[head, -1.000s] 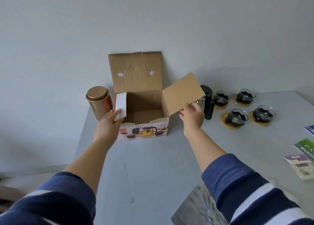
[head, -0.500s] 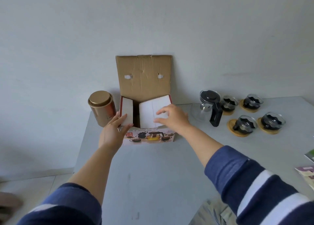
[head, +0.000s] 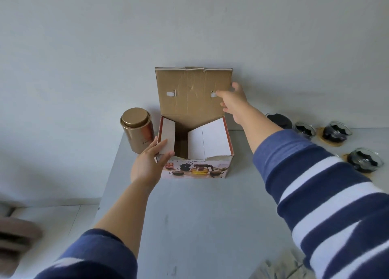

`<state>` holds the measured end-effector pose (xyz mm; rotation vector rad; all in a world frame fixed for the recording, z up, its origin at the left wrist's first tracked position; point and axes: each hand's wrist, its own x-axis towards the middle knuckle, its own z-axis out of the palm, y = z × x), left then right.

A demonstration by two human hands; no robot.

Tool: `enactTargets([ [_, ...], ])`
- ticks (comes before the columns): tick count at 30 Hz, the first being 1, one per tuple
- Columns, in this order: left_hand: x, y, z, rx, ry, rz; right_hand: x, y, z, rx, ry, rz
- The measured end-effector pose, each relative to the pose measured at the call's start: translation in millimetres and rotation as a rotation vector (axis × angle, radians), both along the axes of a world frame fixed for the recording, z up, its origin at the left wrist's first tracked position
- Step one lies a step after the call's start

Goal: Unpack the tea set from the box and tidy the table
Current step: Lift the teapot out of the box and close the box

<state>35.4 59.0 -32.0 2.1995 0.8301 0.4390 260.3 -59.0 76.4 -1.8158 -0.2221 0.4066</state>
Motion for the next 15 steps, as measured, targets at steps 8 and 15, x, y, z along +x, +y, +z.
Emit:
enactTargets([
  [8,11,7,7,-0.018,0.011,-0.03,-47,-52,-16,0.002,-0.155,0.068],
  [15,18,-3,7,-0.18,-0.07,-0.01,-79,-78,-64,-0.234,-0.341,0.154],
])
